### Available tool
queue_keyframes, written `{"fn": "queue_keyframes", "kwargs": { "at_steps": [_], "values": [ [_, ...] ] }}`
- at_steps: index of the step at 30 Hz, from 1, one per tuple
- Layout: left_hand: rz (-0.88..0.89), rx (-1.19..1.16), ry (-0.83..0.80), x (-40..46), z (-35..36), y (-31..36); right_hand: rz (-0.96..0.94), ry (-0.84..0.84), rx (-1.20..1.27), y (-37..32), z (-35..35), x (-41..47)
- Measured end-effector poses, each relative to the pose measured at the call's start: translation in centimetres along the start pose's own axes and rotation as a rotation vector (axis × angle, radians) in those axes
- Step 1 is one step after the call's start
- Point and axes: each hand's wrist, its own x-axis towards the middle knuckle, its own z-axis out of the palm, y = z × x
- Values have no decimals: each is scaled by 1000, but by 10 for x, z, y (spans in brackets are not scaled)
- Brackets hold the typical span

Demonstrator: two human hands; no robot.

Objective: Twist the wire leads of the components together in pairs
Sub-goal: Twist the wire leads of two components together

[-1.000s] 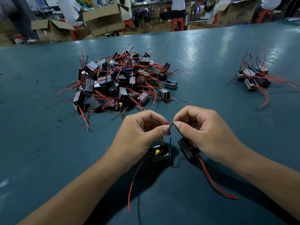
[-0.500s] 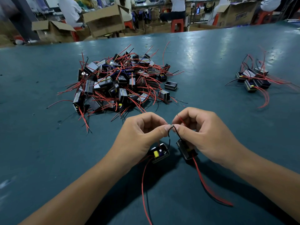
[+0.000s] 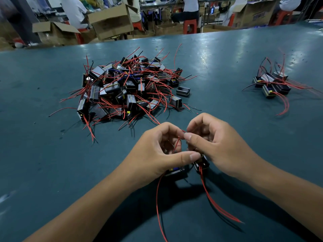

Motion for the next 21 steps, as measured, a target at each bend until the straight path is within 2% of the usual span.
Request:
{"fn": "queue_keyframes", "kwargs": {
  "at_steps": [8,12,21],
  "values": [
    [6,-6,64,2,-6,0,-38,71,-100,4,6,-4],
    [18,25,2,1,-7,1,-74,83,-180,6,6,-5],
    [14,145,-181,-2,-12,5,-70,64,-184,3,5,-5]
  ]
}}
